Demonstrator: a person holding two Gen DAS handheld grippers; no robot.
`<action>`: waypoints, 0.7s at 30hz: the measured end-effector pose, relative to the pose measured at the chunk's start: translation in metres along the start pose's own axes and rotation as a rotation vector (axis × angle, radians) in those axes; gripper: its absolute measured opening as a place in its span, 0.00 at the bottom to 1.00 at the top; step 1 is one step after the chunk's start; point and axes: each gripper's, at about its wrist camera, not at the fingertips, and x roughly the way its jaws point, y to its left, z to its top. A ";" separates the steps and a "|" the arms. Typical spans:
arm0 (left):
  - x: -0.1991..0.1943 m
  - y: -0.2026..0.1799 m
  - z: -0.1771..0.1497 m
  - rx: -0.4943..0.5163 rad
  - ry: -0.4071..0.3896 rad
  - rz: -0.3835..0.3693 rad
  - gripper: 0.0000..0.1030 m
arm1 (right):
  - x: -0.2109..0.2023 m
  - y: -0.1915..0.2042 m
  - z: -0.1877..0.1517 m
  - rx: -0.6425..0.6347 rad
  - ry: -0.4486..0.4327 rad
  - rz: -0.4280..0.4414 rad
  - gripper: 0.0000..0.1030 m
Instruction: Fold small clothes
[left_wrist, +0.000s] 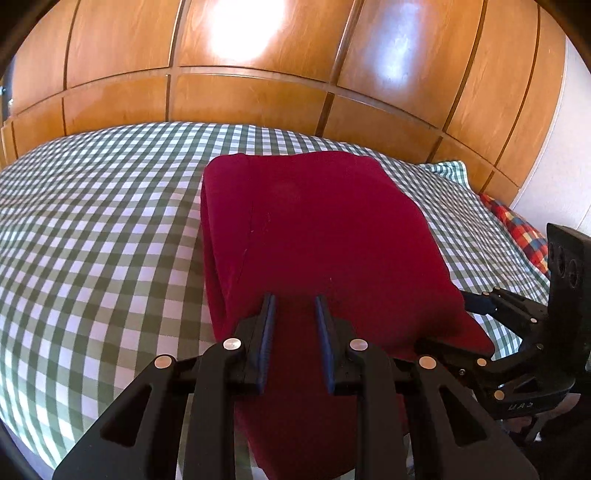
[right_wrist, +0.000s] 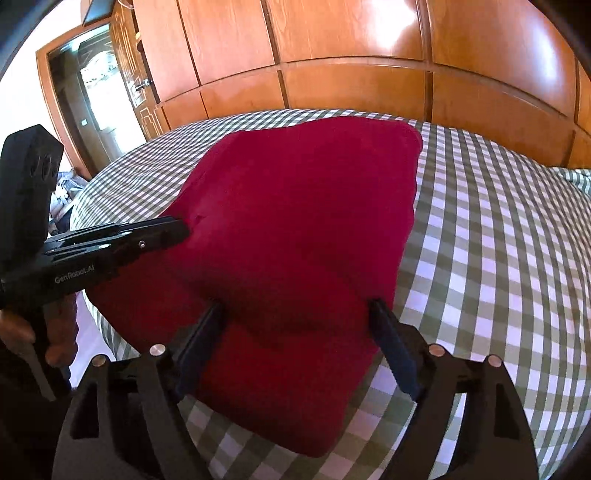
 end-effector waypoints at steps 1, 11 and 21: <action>-0.001 0.001 0.000 -0.012 0.002 -0.007 0.20 | 0.000 0.001 0.000 -0.002 0.001 -0.004 0.81; -0.033 0.018 0.018 -0.138 -0.033 -0.093 0.50 | -0.023 -0.024 0.007 0.089 -0.017 0.060 0.94; -0.002 0.047 0.047 -0.215 0.011 -0.097 0.59 | -0.026 -0.083 0.027 0.369 -0.058 0.242 0.97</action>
